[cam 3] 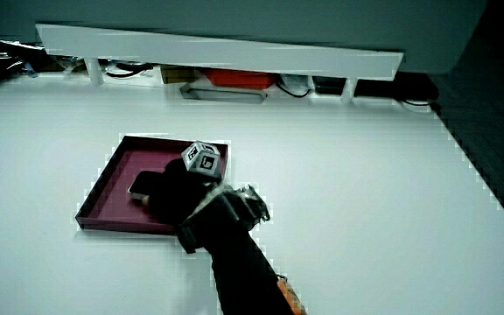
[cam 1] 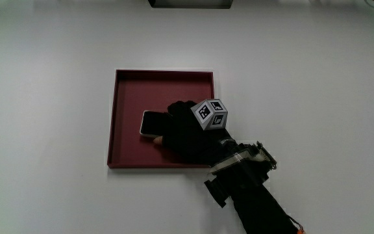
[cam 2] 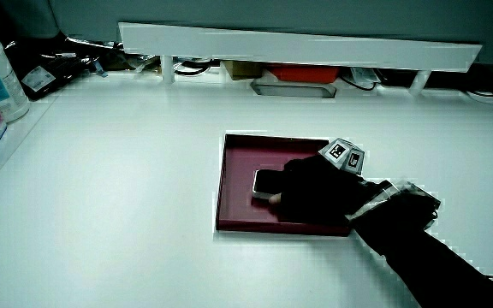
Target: Pick eraser
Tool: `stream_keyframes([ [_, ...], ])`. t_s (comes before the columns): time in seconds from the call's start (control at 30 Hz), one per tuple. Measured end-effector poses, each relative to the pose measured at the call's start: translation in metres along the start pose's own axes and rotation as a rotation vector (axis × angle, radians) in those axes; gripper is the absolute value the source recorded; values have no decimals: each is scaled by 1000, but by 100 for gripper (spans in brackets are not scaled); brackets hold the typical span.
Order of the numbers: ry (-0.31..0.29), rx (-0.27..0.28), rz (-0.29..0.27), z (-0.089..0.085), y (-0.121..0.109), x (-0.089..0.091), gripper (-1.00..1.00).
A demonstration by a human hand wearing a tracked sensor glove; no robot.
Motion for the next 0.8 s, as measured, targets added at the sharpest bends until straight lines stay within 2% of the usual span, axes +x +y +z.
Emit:
stream_keyframes([
  [0.2,-1,21,13,5,-4,-3,100],
  [0.27,8,28,38,12,-9,-9,100],
  [0.3,-1,33,43,11,-9,-6,100],
  [0.33,13,24,53,19,-14,-13,100],
  [0.4,0,29,65,23,-16,-13,100],
  [0.47,-3,43,75,31,-23,-17,100],
  [0.53,4,29,108,38,-30,-21,100],
  [0.7,19,21,141,52,-48,-28,100],
  [0.73,-13,26,142,53,-51,-27,100],
  [0.8,-14,37,159,60,-61,-33,100],
])
